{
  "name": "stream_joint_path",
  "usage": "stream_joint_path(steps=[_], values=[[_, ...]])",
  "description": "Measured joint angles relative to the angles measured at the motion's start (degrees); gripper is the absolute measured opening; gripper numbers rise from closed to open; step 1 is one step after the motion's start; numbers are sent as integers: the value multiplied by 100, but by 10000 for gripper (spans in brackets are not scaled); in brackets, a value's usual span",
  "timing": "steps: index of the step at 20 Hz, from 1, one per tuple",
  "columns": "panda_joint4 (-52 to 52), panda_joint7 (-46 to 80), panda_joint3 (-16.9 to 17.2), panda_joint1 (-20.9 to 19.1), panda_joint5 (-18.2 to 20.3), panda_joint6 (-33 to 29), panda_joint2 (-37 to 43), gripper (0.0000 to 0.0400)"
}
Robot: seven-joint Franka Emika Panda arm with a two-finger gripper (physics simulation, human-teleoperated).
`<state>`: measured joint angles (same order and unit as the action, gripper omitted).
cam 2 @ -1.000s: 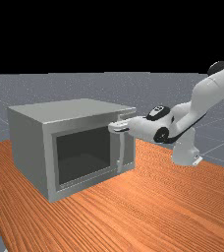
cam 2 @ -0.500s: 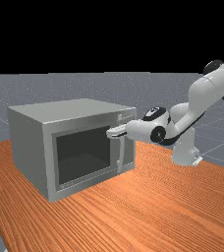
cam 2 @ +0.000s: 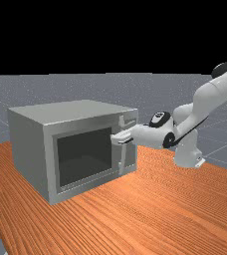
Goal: Open the microwave
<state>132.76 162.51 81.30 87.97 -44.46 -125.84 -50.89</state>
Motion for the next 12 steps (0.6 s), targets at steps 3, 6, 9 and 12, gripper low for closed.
stream_joint_path(steps=[3,6,9,12], values=[[545,90,309,439,-623,-932,-199,342],[973,71,609,542,-1294,-1855,-540,150],[1269,45,823,666,-1921,-2799,-1015,146],[1349,-58,945,726,-3396,-3751,-1783,137]])
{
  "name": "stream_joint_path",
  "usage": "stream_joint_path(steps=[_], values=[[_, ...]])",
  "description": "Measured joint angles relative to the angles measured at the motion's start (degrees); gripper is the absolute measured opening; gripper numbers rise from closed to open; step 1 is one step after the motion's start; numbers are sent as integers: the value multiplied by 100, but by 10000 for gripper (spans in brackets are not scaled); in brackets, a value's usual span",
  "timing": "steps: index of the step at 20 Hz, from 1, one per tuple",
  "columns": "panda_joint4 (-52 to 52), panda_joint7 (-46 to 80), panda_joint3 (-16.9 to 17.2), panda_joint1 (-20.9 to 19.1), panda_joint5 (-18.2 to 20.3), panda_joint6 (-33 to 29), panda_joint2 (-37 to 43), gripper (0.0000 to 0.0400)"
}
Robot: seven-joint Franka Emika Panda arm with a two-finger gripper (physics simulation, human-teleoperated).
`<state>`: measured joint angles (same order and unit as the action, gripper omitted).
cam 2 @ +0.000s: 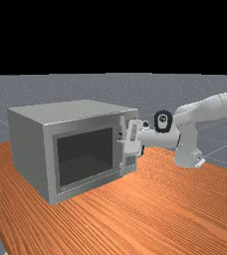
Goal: Open the microwave
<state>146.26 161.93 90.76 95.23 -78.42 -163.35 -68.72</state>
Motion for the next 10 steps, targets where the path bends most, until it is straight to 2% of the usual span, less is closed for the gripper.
stream_joint_path(steps=[1,2,3,4,5,6,8,9,10], values=[[-22,10,11,-8,-516,11,106,126],[-34,42,27,1,-927,148,259,160],[-31,91,-5,6,-1262,318,438,160],[-35,152,-21,9,-1549,487,643,121],[-23,201,-31,27,-1805,686,853,164],[-12,265,-51,38,-1992,862,1074,119],[21,337,-56,82,-2296,1225,1500,116],[31,367,-55,99,-2457,1401,1695,129],[68,392,-66,124,-2635,1571,1880,94]])
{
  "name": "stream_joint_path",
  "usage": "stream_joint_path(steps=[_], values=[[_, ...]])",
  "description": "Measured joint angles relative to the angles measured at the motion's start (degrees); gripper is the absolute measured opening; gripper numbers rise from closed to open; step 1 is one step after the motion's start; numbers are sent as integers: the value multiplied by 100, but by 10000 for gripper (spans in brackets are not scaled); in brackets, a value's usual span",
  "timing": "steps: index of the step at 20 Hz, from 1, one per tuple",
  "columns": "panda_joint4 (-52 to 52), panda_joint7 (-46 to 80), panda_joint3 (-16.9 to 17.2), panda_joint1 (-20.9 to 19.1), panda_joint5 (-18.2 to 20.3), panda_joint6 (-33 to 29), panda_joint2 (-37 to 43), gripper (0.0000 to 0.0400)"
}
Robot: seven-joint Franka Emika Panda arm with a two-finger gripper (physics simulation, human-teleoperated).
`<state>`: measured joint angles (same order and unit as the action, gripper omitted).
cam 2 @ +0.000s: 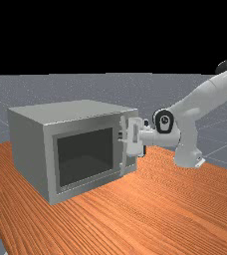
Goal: Open the microwave
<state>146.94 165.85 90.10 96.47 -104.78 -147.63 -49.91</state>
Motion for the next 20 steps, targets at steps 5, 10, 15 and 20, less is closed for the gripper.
stream_joint_path(steps=[5,10,15,20], values=[[163,15,163,234,-727,733,934,98],[313,15,515,597,-1410,1169,1675,64],[1147,-53,828,1122,-2742,1231,1761,13],[1208,-71,1142,1321,-3292,1224,1836,19]])
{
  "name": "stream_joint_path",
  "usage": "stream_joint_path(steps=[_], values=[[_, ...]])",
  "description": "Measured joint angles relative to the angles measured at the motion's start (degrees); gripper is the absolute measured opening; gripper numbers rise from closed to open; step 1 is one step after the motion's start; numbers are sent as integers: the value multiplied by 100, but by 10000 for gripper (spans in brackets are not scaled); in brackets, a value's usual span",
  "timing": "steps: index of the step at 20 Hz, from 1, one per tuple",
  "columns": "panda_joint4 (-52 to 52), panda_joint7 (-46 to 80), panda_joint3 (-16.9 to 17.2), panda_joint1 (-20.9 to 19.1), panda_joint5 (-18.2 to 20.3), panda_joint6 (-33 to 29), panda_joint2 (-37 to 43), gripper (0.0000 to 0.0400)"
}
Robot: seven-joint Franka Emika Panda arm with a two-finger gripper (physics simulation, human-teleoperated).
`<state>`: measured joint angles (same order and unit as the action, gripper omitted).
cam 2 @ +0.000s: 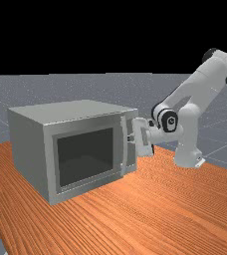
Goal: Open the microwave
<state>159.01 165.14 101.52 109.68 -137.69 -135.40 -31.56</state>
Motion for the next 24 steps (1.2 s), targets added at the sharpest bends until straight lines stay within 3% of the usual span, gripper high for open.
stream_joint_path(steps=[4,7,8,13,16,24], values=[[-5,-35,188,170,102,-155,-70,14],[-74,-78,237,361,489,-363,-198,23],[-76,-68,289,364,590,-384,-239,6],[-179,-291,144,515,1421,-532,-422,4],[-288,-537,52,492,2242,-644,-566,0],[-679,-1479,-544,380,5186,-62,-713,0]])
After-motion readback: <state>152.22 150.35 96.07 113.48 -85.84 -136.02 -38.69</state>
